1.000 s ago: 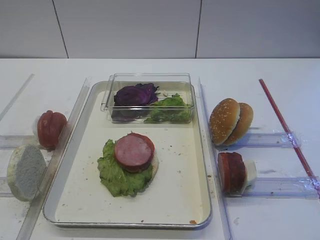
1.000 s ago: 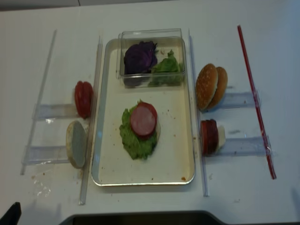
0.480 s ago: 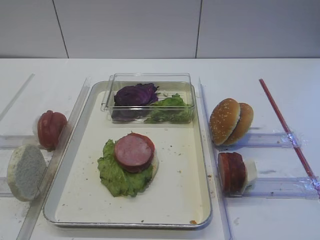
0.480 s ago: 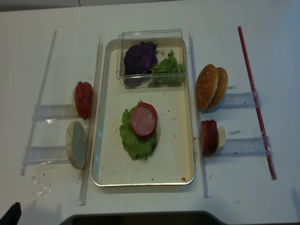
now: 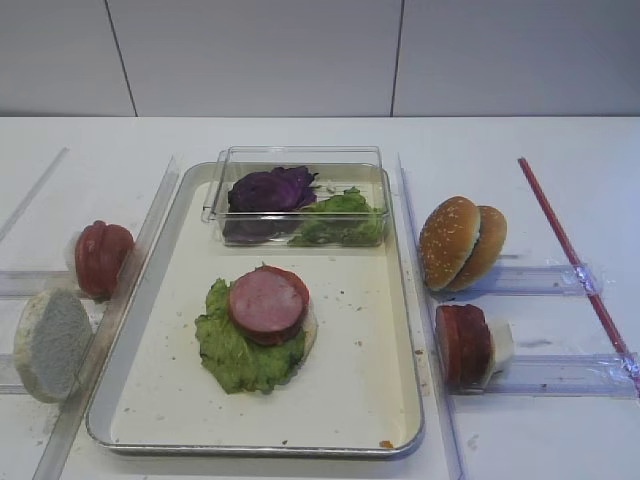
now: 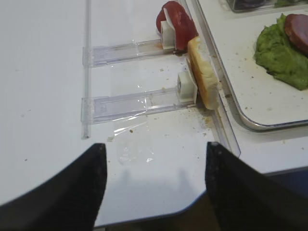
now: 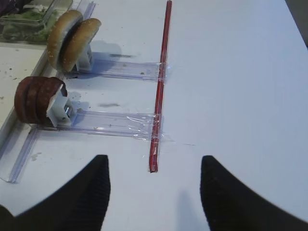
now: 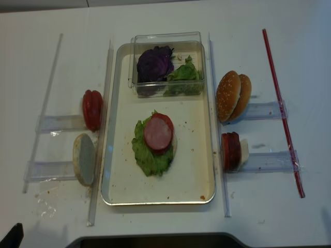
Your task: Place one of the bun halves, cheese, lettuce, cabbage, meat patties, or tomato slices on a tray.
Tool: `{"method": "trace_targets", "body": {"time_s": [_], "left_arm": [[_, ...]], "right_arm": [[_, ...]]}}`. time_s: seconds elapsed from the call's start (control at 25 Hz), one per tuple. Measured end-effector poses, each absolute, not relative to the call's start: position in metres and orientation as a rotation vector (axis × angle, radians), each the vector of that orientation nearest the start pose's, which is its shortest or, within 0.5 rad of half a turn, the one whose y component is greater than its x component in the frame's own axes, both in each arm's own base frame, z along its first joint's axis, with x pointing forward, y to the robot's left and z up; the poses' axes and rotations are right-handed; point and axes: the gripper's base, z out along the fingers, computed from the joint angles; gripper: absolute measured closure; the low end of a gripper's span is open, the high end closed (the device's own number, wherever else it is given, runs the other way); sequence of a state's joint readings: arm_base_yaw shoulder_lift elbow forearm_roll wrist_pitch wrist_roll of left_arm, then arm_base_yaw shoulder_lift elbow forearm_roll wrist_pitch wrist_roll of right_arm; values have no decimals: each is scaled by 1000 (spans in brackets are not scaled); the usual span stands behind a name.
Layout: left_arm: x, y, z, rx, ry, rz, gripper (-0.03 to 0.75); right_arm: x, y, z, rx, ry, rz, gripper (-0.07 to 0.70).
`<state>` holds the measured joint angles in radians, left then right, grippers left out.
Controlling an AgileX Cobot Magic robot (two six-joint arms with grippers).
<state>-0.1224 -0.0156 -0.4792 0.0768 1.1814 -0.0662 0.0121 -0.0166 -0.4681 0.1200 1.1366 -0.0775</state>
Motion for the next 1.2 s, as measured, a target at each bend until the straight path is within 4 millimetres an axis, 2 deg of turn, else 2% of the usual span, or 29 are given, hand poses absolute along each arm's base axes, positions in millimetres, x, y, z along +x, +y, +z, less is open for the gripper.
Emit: {"method": "trace_targets", "body": {"time_s": [1.2], "left_arm": [[-10,8,262,52,2167,-14,308]], "right_arm": [[-8,10,263,-104,2128,108,195]]}}
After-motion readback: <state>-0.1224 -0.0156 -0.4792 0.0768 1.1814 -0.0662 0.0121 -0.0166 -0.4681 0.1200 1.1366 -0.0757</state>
